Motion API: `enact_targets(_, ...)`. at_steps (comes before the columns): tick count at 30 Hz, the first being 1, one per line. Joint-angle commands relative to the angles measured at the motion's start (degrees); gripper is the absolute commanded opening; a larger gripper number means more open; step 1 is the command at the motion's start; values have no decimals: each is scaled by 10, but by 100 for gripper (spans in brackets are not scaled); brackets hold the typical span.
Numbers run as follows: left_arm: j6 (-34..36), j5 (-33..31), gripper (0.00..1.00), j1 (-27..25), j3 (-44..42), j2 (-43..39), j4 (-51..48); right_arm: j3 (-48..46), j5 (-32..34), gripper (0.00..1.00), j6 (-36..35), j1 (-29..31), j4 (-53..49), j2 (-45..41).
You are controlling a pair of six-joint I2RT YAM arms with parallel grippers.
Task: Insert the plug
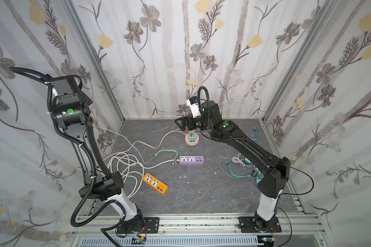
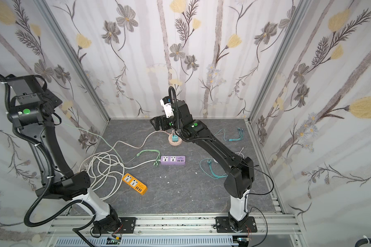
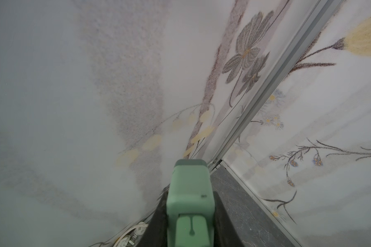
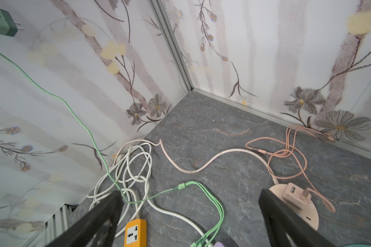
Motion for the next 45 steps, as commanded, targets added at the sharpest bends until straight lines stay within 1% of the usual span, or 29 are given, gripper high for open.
enact_targets(1,18,35,0,-41,8,13,5,-43,16,99,9,-9,29,-26)
enact_targets(4,59,64,0,-111,-7,24,-29,-85,29,99,22,-18,32,-49)
enact_targets(5,68,92,0,-133,-26,23,-32,-101,32,99,24,-20,36,-57)
enact_targets(6,75,123,0,-151,-52,19,-28,-115,37,99,25,-22,38,-64)
enact_targets(7,79,149,0,-174,-95,11,-16,-130,48,99,25,-23,39,-72)
enact_targets(11,111,192,0,-270,-227,-20,46,-193,105,99,31,-25,49,-107)
enact_targets(15,142,256,0,-317,-311,-22,76,-251,175,99,45,-31,56,-146)
enact_targets(18,166,286,0,-332,-341,-6,69,-300,218,99,46,-38,66,-183)
enact_targets(22,215,362,0,-336,-370,15,72,-372,258,100,43,-50,95,-240)
enact_targets(27,303,392,0,-363,-390,33,77,-437,283,99,39,-60,111,-288)
enact_targets(30,352,433,0,-370,-408,40,102,-459,292,99,34,-63,113,-307)
enact_targets(32,376,450,0,-372,-402,52,105,-468,294,99,30,-64,113,-316)
enact_targets(35,402,461,0,-371,-360,83,80,-478,293,99,17,-64,111,-327)
enact_targets(38,435,483,0,-372,-309,121,30,-485,288,99,-5,-65,110,-333)
enact_targets(39,448,494,0,-373,-306,127,23,-487,286,99,-12,-65,107,-335)
enact_targets(41,480,505,0,-377,-311,129,22,-488,284,99,-18,-65,103,-339)
enact_targets(45,567,518,0,-388,-355,109,27,-491,279,99,-16,-65,93,-350)
